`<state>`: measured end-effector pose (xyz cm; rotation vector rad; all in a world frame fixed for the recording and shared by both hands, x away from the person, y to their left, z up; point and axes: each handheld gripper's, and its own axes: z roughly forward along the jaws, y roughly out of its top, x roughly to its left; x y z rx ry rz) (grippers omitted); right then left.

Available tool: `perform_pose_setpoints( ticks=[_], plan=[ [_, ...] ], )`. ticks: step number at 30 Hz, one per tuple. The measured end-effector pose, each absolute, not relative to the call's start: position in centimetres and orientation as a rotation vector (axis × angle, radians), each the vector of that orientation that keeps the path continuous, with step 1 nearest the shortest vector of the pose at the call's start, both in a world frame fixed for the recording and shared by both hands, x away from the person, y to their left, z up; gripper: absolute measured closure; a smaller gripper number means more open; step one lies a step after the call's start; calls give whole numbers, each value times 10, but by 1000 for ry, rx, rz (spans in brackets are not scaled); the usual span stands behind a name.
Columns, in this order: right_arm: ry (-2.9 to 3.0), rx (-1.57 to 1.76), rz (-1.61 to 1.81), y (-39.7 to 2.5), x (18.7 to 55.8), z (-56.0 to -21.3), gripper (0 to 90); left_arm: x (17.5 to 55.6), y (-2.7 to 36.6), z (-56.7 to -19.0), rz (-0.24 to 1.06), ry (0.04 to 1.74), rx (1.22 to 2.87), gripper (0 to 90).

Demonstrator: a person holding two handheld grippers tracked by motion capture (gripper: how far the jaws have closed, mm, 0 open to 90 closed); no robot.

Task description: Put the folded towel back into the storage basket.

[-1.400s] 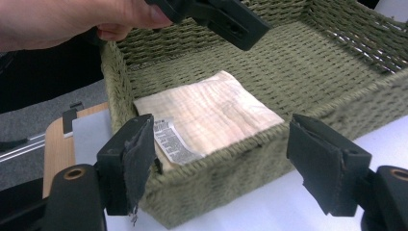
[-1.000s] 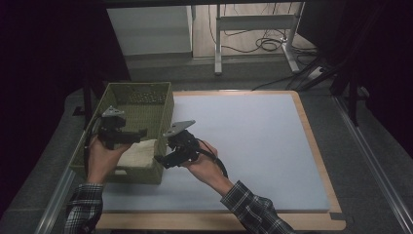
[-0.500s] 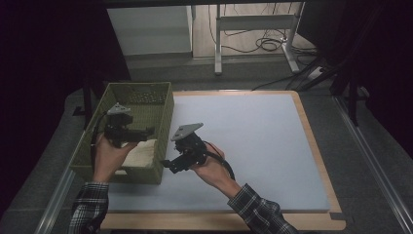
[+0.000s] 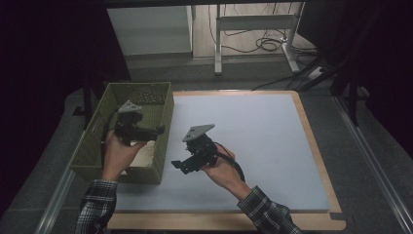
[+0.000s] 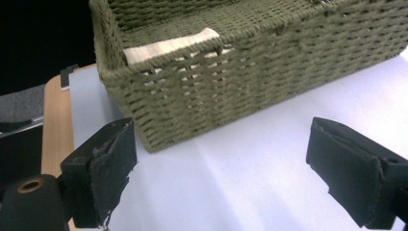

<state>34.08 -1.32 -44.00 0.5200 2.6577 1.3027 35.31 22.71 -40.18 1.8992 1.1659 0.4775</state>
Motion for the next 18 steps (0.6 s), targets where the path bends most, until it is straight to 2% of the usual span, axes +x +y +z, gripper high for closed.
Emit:
perform_pose_setpoints(
  ticks=[18],
  plan=[
    [2644, 550, 1260, -52, 345, -447, 86, 365, 186, -405, 430, 1125, 1916, 0]
  ],
)
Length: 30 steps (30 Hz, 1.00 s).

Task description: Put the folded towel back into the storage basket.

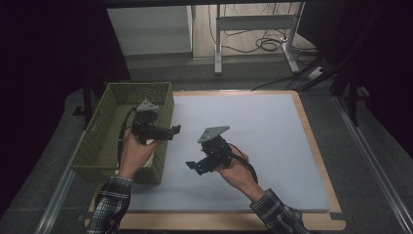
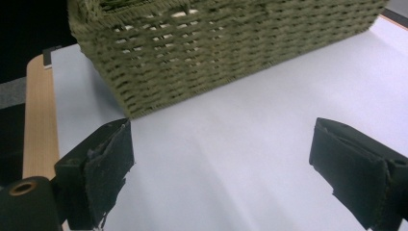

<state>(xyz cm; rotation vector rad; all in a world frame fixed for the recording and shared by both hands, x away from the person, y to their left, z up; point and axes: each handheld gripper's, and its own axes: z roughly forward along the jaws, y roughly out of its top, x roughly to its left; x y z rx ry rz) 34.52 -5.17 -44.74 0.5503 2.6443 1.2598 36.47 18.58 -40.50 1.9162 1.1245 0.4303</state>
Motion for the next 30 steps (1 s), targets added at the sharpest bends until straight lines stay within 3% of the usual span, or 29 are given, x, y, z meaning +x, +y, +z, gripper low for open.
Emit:
perform_pose_setpoints(
  ticks=[30],
  plan=[
    [2599, 658, 1225, -134, 345, -460, 75, 372, 101, -429, 339, 1011, 1984, 0]
  ],
)
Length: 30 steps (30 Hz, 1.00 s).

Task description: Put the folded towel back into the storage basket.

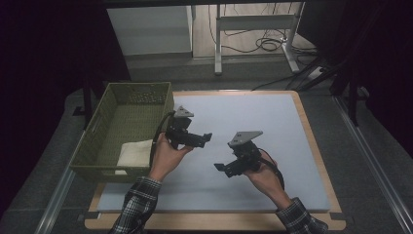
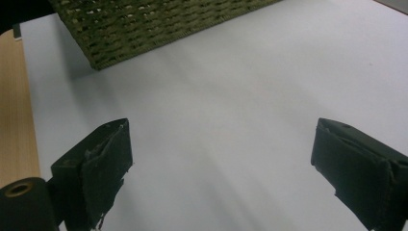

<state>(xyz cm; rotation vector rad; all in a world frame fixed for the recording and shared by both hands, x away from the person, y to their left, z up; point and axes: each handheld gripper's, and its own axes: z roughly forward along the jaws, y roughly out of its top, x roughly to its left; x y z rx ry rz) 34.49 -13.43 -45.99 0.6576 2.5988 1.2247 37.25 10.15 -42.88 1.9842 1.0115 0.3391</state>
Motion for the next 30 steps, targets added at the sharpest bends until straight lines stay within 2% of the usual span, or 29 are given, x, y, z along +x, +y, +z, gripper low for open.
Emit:
perform_pose_setpoints(
  ticks=[18, 30],
  plan=[
    [2542, 753, 1212, -195, 342, -464, 75, 357, 67, -448, 308, 947, 2013, 0],
    [2517, 806, 1184, -231, 331, -473, 75, 330, 73, -471, 290, 935, 2030, 2]
  ],
)
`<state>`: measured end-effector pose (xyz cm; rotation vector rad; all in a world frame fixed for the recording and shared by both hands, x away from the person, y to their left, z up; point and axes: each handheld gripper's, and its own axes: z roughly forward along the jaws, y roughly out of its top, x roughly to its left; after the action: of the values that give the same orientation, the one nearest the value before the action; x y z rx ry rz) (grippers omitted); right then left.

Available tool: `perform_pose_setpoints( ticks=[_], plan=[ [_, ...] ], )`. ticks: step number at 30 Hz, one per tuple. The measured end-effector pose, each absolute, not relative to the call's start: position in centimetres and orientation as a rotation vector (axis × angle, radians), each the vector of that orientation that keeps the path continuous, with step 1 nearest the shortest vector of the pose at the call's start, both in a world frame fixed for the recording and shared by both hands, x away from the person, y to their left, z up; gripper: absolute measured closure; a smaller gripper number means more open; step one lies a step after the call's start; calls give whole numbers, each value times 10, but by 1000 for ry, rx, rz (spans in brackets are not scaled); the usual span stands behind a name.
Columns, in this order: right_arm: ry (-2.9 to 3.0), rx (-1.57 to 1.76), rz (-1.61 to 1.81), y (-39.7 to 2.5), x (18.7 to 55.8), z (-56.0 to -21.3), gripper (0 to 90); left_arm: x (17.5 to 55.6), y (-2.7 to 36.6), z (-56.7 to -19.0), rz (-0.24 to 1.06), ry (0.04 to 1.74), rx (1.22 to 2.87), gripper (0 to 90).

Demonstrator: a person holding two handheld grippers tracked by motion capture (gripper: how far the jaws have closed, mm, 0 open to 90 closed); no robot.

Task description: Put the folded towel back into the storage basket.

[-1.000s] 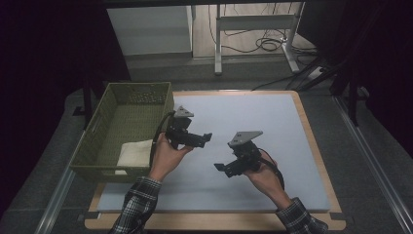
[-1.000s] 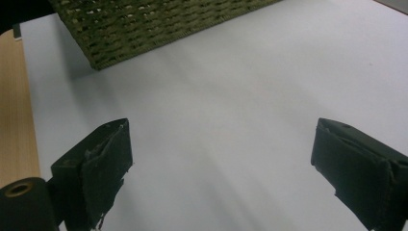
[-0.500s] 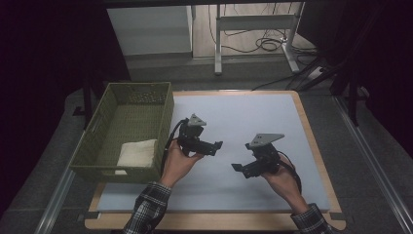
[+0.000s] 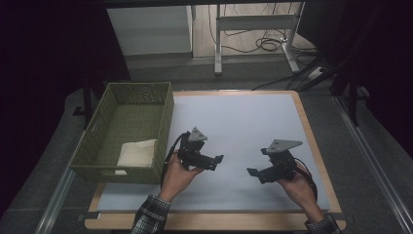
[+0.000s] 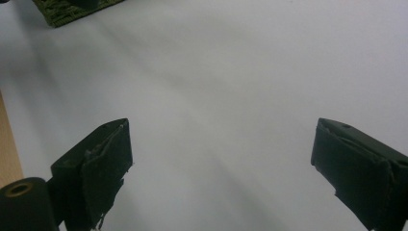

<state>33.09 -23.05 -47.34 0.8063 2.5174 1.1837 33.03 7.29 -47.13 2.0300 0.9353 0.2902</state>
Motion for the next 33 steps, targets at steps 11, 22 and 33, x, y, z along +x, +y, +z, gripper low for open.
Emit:
perform_pose_setpoints(
  ticks=[11, 22, 33],
  plan=[
    [2503, 841, 1147, -259, 318, -488, 55, 300, 86, -504, 320, 967, 2048, 4],
    [2508, 900, 1080, -278, 315, -509, 39, 277, 99, -530, 350, 1007, 2127, 3],
    [2522, 912, 1034, -281, 311, -531, 23, 271, 111, -549, 331, 1050, 2135, 0]
  ],
)
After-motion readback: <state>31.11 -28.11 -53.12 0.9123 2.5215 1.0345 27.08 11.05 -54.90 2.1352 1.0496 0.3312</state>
